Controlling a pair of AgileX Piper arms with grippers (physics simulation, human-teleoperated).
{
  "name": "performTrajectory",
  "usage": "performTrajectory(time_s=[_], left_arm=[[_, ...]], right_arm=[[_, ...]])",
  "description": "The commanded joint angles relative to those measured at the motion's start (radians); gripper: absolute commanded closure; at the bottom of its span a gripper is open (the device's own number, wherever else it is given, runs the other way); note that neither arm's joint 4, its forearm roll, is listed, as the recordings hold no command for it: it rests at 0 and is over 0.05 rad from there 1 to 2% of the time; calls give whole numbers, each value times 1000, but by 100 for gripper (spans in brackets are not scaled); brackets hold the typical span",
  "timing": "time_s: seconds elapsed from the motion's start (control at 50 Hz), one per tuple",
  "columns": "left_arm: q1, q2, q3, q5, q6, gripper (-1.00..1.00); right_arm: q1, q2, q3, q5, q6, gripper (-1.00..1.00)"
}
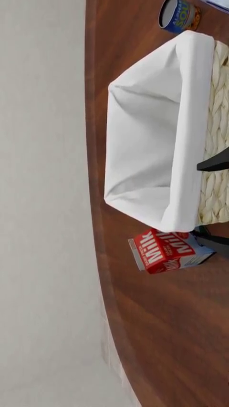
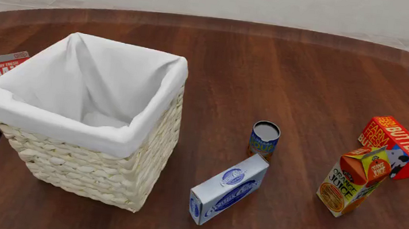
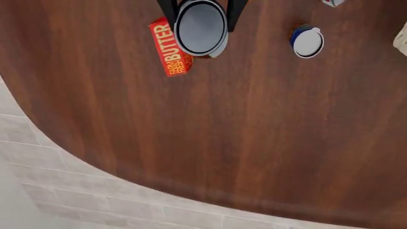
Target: Pick up the alphabet soup and the tomato sauce, and put them in the basket.
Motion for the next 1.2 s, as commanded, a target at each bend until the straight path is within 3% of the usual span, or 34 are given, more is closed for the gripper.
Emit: performTrajectory(time_s=[0.02, 1.2], left_arm=[[3, 0, 0, 0, -2, -100], [21, 0, -1, -4, -15, -100]], right_arm=[[76, 20, -35, -3, 23, 100], [436, 66, -64, -51, 113, 100]])
